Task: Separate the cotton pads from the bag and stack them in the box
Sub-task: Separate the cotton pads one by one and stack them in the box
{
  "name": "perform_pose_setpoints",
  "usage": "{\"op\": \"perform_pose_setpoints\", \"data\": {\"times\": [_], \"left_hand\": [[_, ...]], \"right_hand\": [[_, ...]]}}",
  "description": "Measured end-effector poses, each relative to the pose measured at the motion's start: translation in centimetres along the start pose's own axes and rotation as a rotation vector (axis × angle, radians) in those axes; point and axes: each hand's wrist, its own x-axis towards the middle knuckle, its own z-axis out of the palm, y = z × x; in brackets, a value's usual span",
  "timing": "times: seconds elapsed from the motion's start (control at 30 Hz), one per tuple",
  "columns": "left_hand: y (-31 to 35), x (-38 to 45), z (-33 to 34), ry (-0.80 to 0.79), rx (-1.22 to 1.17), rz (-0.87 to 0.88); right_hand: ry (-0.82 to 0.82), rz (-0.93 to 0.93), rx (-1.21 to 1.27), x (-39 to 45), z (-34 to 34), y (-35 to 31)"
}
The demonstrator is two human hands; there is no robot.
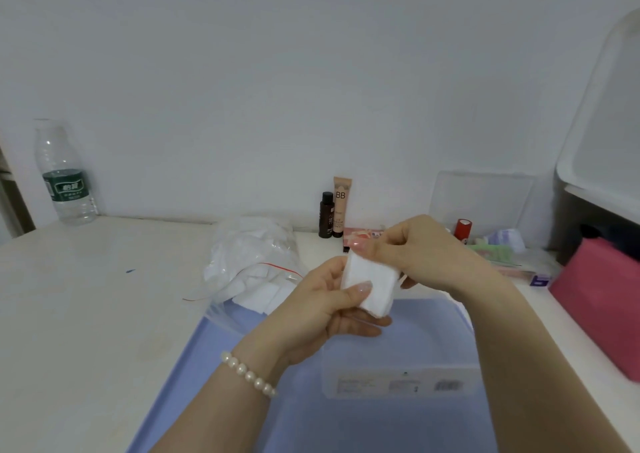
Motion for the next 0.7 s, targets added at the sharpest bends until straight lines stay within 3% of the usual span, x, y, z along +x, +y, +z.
{"op": "perform_pose_setpoints", "data": {"times": [0.13,0.27,0.33,0.43,0.53,0.7], "left_hand": [[0.6,-0.2,0.1,0.024,0.040,0.023],[1.4,-0.6,0.1,0.120,0.115,-0.024],[1.8,-1.2,-0.4,0.253,0.374,-0.051],[2.0,-2.7,-1.6,0.307,0.817,-0.111],[1.5,-3.7,-2.0,0.268,1.023,-0.236],[-1.2,-3.2,-2.2,0.318,1.002,-0.138]], "right_hand": [[-0.109,-0.088,-0.101,-0.9,-0.9,-0.5],[0.043,-0.032,-0.032,-0.7,-0.6,-0.5],[0.103,0.025,-0.046,-0.8,-0.7,-0.2],[0.053,0.157,-0.298,-1.5,-0.2,0.1],[0.025,0.275,-0.537,-1.8,2.0,1.0],[0.124,0.251,-0.721,-1.0,5.7,2.4]]}}
